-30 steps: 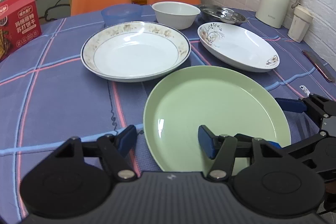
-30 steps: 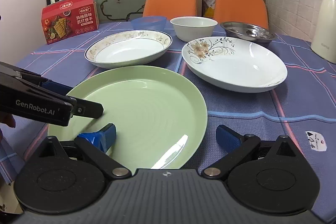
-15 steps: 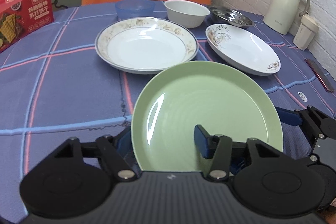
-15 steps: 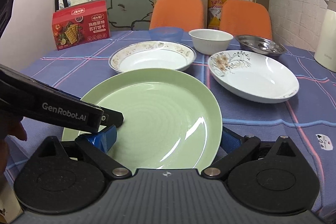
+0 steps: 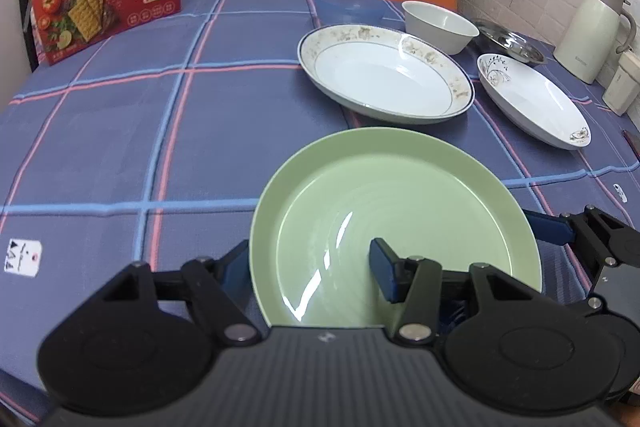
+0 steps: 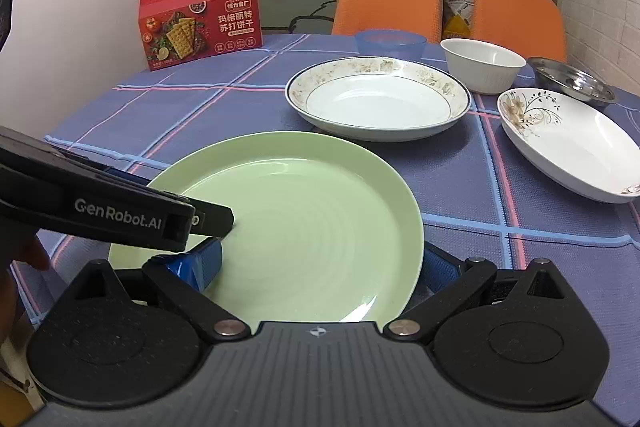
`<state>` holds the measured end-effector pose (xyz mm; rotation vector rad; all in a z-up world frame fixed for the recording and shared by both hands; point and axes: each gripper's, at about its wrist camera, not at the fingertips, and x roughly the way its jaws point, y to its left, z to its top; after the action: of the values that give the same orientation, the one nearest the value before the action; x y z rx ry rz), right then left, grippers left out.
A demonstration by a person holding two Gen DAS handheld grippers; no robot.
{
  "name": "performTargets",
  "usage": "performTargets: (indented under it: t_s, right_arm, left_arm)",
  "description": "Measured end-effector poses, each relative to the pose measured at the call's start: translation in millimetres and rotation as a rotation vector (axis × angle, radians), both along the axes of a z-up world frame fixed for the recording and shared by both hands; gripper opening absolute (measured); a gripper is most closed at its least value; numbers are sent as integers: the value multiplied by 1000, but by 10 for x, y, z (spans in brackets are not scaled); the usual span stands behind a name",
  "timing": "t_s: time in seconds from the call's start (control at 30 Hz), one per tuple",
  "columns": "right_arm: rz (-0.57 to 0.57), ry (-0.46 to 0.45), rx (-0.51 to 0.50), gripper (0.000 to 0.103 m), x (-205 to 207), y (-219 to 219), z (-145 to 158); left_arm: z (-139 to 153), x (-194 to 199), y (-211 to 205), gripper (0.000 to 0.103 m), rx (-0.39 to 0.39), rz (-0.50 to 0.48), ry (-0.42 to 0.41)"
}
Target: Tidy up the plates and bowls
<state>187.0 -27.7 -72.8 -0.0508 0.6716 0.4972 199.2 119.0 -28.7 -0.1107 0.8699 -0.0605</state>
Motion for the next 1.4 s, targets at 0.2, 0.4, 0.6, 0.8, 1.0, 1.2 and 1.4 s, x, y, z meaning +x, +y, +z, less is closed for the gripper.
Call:
performTargets:
  t_s: [0.2,0.4,0.6,0.8,1.0,1.2,1.4]
  right_arm:
    - [-10,-7,-22,90,100,23,-29]
    - [4,-14,-17,91,112,12,-41]
    - [51,25,27,88,154,-157,27]
    - [-66,1,86,89,367,-549,251]
    - [-28,-67,72,89,918,-446,424]
    - [-9,-49,8,89,1532,-202,307]
    - [19,22,-36,89,1868,-103,121]
  left_arm:
    - [-20,173,-26,51,8,-11,-13]
    - [-31,209,-16,53,9,-10,-17]
    - [-28,228,27,64,-32,-32,-14]
    - [200,299,399,69,-91,47,-82]
    - [394,660,538,70,-79,77,-137]
    - [342,1253,513,70,-91,49,-114]
    - [199,1625,537,70,-95,57,-68]
